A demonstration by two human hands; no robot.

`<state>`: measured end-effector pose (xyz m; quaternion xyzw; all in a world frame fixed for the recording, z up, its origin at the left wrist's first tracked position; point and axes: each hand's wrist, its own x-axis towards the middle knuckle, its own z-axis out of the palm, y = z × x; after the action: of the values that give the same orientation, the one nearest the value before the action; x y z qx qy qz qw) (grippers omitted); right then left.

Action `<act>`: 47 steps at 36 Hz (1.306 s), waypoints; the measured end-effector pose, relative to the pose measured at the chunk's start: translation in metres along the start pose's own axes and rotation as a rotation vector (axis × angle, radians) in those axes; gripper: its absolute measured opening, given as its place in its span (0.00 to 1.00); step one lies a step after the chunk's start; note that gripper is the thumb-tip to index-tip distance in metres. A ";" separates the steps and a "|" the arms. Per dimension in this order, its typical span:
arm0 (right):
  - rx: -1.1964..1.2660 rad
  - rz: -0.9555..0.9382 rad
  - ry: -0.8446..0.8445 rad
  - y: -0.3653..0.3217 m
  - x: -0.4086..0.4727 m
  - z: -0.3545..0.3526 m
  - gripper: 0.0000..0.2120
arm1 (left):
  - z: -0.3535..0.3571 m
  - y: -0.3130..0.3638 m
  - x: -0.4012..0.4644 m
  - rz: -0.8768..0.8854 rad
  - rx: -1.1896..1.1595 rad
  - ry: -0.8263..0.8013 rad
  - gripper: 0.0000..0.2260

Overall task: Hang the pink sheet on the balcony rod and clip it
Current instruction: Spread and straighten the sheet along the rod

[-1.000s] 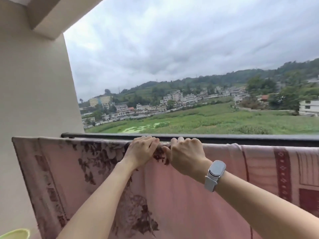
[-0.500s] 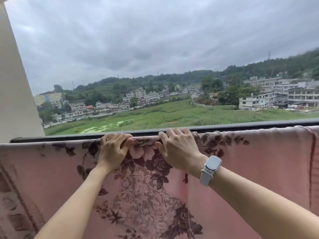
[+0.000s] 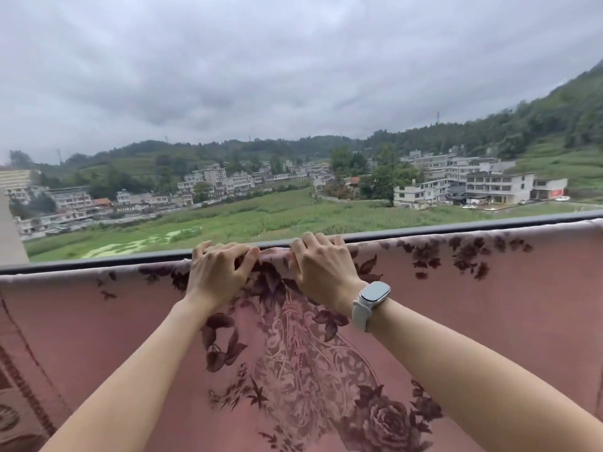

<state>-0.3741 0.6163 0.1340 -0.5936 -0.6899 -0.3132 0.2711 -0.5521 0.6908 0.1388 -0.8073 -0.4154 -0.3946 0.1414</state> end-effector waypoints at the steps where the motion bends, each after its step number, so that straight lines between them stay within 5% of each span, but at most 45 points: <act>1: 0.001 -0.017 0.018 -0.014 0.003 0.007 0.16 | -0.004 -0.014 -0.005 -0.008 -0.001 -0.030 0.27; 8: 0.007 0.005 0.034 -0.083 0.043 0.041 0.20 | -0.028 -0.123 -0.031 -0.070 0.077 0.012 0.28; 12: 0.025 -0.084 0.082 -0.122 0.065 0.059 0.12 | -0.037 -0.170 -0.034 -0.093 0.033 0.065 0.22; 24: 0.251 -0.369 0.125 -0.245 0.136 0.108 0.17 | -0.073 -0.306 -0.037 -0.160 0.147 0.161 0.21; 36: 0.228 -0.485 0.092 -0.408 0.204 0.149 0.14 | -0.127 -0.469 -0.079 -0.266 0.256 0.064 0.35; 47: 0.185 -0.379 0.069 -0.548 0.256 0.194 0.21 | -0.185 -0.622 -0.120 -0.443 0.311 -0.052 0.26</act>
<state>-0.9544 0.8746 0.1370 -0.4148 -0.8053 -0.3142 0.2840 -1.1762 0.9031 0.1060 -0.6749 -0.6412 -0.3266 0.1634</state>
